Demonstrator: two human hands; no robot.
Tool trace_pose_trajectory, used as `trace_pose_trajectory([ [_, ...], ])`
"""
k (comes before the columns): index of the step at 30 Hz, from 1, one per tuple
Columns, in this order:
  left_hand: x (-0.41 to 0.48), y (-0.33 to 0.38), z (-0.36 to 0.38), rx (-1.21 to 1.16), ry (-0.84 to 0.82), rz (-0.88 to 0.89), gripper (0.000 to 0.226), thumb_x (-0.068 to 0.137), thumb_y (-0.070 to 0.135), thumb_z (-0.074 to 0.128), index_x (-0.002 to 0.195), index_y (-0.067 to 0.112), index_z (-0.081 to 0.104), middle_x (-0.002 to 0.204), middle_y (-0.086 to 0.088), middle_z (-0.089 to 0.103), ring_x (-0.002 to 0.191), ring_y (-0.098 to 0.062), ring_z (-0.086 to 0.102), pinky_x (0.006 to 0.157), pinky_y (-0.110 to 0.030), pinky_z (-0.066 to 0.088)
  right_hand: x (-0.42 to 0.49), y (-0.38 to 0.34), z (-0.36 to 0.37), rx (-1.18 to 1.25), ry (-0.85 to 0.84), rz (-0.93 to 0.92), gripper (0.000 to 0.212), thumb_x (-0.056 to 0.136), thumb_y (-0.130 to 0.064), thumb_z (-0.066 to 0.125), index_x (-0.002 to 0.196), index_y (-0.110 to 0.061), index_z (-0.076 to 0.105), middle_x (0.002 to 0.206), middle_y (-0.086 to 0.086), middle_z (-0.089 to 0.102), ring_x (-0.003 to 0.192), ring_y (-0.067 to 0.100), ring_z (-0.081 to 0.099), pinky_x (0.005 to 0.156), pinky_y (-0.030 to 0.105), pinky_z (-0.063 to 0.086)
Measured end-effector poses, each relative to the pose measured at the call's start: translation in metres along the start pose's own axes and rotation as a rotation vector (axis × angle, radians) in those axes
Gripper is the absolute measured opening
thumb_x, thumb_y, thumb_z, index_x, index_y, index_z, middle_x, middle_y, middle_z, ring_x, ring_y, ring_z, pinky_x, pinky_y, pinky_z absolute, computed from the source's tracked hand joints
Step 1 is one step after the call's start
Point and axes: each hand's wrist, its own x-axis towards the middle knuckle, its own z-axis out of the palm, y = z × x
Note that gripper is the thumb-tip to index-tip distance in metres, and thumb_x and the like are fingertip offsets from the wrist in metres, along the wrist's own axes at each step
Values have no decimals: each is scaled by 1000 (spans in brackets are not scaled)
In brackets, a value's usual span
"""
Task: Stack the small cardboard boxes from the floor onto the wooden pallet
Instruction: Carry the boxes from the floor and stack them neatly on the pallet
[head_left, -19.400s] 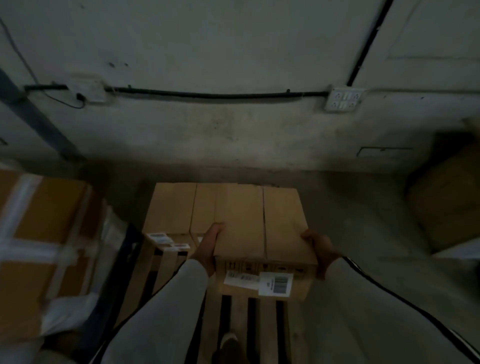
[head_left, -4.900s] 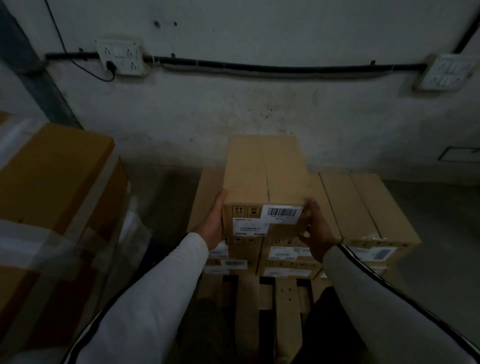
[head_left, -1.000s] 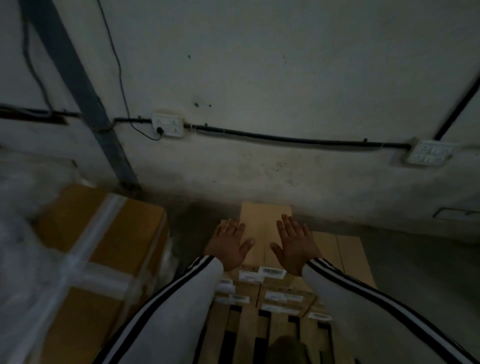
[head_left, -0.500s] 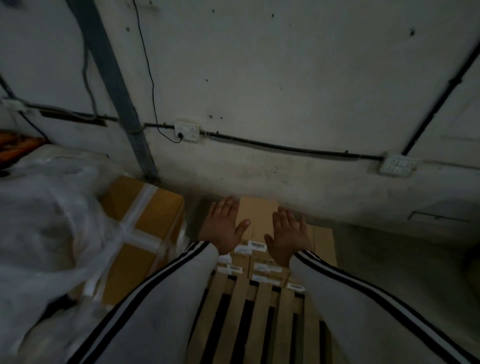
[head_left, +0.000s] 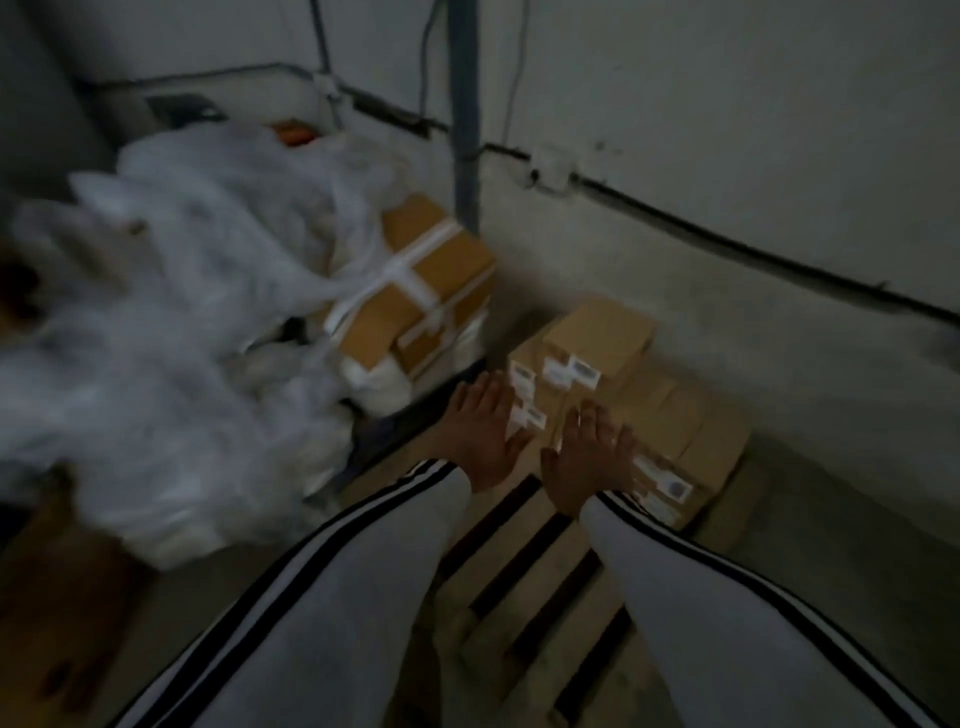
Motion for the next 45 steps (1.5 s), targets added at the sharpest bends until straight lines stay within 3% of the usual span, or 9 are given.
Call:
trace_pose_trajectory([
  [11,-206,-94,41,-207,14,-599,75,103,61,16,162,15,7,170,-6,-3,156,-23,-4,126,-45,0,-85,-159,52,-147,-67,-458,75,103,-52,24,161,-10,1,169,10,-4,156,28,-2,123,56,4],
  [15,-253,-143,74,-337,43,-860,75,103,59,19,161,12,11,169,-10,4,156,-26,1,126,-44,1,-89,-236,77,-284,-144,-700,75,102,-53,26,161,-14,3,169,9,-3,155,28,-3,122,58,-1],
  [19,-282,-197,116,-421,64,-990,73,104,57,20,161,12,10,169,-11,6,156,-26,4,126,-44,4,-77,-306,126,-330,-168,-805,75,101,-54,28,162,-17,3,169,9,-3,155,28,-3,122,59,-4],
  [25,-312,-284,251,-625,51,-1284,71,105,56,23,160,11,16,169,-11,10,156,-28,6,126,-43,8,-45,-376,267,-327,-250,-851,77,100,-54,30,161,-12,9,169,11,5,155,29,6,123,55,5],
  [31,-341,-301,431,-713,-25,-1260,66,106,48,30,159,10,19,168,-8,14,155,-22,8,126,-36,8,-10,-409,428,-469,-384,-1052,74,102,-50,31,161,-14,4,169,8,-6,156,26,-5,123,57,-2],
  [37,-302,-340,584,-882,11,-1516,69,106,48,32,158,5,20,167,-13,17,154,-27,13,126,-37,11,63,-439,575,-286,-479,-875,75,103,-50,35,161,-16,2,169,8,-4,156,28,-1,125,50,6],
  [42,-288,-365,682,-1025,167,-1747,72,104,51,38,155,1,29,161,-19,31,149,-33,27,124,-42,20,109,-444,669,-162,-580,-390,83,101,-61,32,160,-10,3,167,15,14,149,37,25,119,53,27],
  [45,-299,-367,721,-1408,235,-1942,101,86,82,40,153,7,35,155,-15,42,141,-36,42,120,-45,30,121,-440,699,67,-830,-113,82,99,-66,35,157,-11,21,159,15,34,141,36,39,114,46,33],
])
